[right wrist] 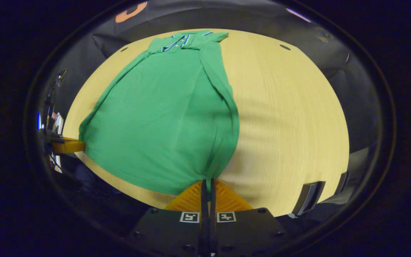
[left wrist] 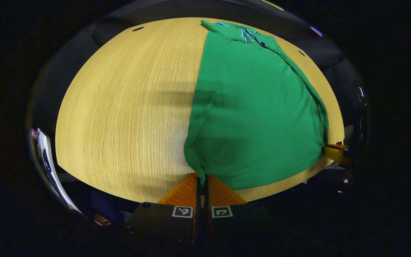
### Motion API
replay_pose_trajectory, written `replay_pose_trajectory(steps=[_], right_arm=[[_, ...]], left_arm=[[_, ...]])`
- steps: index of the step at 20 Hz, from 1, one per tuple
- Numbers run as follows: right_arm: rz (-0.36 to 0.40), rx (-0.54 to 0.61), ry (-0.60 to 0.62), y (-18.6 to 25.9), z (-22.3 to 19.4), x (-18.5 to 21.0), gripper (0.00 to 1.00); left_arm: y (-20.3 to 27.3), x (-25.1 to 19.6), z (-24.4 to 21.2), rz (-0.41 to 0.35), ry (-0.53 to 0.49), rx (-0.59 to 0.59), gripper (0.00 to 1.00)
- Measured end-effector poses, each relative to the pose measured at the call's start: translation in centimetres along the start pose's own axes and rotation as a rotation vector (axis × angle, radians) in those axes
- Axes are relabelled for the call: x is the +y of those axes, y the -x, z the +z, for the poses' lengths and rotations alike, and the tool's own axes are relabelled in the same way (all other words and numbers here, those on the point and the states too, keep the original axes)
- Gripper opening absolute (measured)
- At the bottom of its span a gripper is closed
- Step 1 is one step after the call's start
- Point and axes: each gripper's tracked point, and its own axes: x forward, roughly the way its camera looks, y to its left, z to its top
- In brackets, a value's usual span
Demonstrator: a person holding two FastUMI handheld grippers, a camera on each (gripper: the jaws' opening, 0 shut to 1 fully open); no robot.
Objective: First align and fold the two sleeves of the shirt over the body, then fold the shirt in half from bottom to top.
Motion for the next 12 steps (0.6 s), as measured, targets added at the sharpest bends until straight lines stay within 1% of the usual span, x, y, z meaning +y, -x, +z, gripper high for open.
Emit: replay_pose_trajectory(steps=[1, 2, 5, 8, 9, 11, 12], right_arm=[[0.010, 0.003, -0.012, 0.2, -0.1, 0.0, 0.02], [0.022, -0.003, -0.024, 0.5, 0.1, 0.0, 0.03], [0.054, -0.014, -0.068, 1.5, 0.4, 0.2, 0.02], [0.069, -0.028, -0.090, 2.4, 1.1, -0.1, 0.02], [0.072, -0.037, -0.096, 2.7, 1.4, -0.2, 0.00], [0.078, -0.047, -0.108, 3.4, 1.7, -0.5, 0.07], [0.081, -0.051, -0.115, 3.7, 1.9, -0.7, 0.02]], left_arm=[[0.3, -0.3, -0.3, -0.033, 0.037, 0.013, 0.05], [0.9, -0.5, -0.2, -0.054, 0.053, 0.001, 0.04], [2.2, -0.5, 0.1, -0.081, 0.040, -0.028, 0.04], [3.1, -0.9, 0.4, -0.089, 0.006, -0.040, 0.04], [3.4, -1.0, 0.6, -0.091, -0.008, -0.053, 0.04], [4.1, -1.6, 1.5, -0.100, -0.042, -0.088, 0.04], [4.3, -1.8, 2.0, -0.102, -0.058, -0.103, 0.04]])
